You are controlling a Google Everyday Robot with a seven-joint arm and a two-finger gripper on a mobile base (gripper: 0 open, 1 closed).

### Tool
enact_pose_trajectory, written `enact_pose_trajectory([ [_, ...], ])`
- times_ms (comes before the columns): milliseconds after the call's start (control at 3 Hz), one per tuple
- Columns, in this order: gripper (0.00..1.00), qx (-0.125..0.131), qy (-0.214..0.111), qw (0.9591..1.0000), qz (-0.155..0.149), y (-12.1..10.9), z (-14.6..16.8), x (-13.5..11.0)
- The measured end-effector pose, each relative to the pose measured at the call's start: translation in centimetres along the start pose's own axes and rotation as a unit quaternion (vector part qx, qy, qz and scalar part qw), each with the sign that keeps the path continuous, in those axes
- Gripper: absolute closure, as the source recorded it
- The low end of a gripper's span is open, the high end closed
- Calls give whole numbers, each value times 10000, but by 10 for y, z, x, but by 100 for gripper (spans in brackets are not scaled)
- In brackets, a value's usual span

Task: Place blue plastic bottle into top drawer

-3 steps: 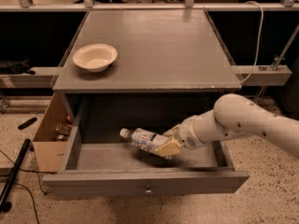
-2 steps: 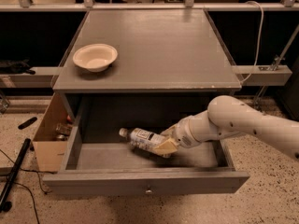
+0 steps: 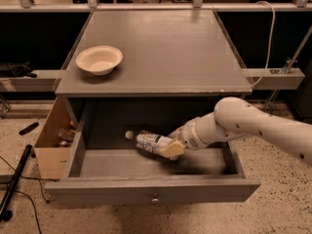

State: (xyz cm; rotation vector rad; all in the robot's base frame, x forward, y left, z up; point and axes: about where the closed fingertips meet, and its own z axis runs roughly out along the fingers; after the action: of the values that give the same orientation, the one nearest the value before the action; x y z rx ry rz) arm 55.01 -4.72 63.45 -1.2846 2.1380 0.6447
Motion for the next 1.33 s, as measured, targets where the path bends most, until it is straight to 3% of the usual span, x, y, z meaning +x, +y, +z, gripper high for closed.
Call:
enact_pose_trajectory([
  [1000, 8, -1, 0, 10000, 0, 0, 0, 0],
  [1333, 0, -1, 0, 10000, 0, 0, 0, 0],
])
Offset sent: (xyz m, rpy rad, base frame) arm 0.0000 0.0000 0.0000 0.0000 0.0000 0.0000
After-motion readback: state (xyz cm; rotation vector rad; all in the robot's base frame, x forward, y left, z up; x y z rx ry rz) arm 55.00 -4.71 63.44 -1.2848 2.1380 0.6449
